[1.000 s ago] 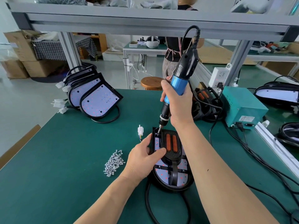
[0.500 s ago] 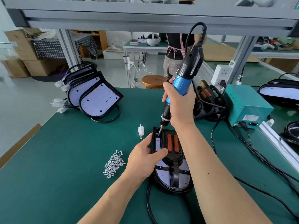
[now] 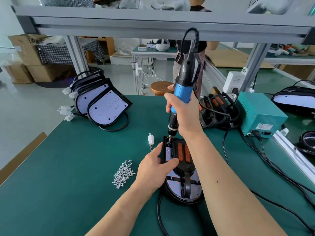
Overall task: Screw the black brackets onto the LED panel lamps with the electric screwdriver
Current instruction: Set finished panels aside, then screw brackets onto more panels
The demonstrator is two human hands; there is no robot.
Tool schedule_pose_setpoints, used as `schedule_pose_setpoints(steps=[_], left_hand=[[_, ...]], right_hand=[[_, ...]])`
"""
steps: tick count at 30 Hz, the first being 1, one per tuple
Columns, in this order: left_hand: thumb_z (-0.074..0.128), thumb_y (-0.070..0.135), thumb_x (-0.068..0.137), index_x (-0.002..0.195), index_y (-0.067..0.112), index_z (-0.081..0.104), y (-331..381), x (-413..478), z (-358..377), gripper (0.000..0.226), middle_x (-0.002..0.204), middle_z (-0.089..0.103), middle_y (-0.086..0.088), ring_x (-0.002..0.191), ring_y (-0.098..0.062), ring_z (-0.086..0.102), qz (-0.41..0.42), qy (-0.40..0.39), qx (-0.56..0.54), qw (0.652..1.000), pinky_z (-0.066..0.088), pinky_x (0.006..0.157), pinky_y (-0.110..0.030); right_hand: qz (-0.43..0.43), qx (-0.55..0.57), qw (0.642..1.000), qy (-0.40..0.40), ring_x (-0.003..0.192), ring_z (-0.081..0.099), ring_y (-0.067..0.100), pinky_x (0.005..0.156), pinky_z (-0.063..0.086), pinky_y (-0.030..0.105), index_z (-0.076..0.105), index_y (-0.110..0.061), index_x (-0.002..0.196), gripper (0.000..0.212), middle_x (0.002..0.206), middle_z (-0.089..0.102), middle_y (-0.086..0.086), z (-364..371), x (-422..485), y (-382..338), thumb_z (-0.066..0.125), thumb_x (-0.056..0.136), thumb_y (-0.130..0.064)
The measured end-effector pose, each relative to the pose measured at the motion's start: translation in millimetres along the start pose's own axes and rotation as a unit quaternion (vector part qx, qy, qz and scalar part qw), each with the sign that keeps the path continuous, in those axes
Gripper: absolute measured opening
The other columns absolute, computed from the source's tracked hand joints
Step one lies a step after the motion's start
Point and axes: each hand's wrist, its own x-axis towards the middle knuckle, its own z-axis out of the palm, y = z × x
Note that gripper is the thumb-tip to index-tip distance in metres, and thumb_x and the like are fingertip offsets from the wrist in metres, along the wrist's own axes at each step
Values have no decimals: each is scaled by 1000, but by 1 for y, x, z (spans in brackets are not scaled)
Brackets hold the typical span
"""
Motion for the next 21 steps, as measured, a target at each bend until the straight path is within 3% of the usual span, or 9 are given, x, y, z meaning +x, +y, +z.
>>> schedule_pose_setpoints(steps=[3,9,14,18,21], left_hand=[[66,56,69,133,45,54,2,-1,-1,67,96,75,-10,90,-30,70,4,2,20,1000,54,93,-51],[65,54,70,115,59,58,7,0,-1,45,91,77,-5,90,-29,71,15,-15,41,999,54,93,-52],[66,57,68,123,54,57,6,0,-1,56,98,76,-10,93,-28,72,13,-10,39,999,53,96,-51],[65,52,73,115,56,59,4,0,-3,43,93,77,11,89,-14,74,21,-26,41,999,54,95,-44],[64,50,75,116,54,60,4,0,-3,41,96,76,18,92,-10,73,29,-28,42,998,53,97,-42]], right_hand=[[8,23,1000,16,57,50,15,60,49,19,61,-2,107,29,68,52,10,-7,-3,-4,72,82,-14],[-4,40,998,50,59,54,14,63,50,18,65,-12,120,36,65,56,1,-20,-7,-13,73,86,-18],[-2,40,997,58,59,53,16,64,49,21,64,-12,113,29,63,57,-2,-25,-13,-27,71,85,-18],[-31,43,997,63,58,53,15,61,48,23,62,-12,106,20,65,55,1,-36,-4,-59,71,90,-19],[-13,17,991,131,51,52,13,53,47,23,58,-15,94,19,61,56,1,-56,-6,-73,74,89,-24]])
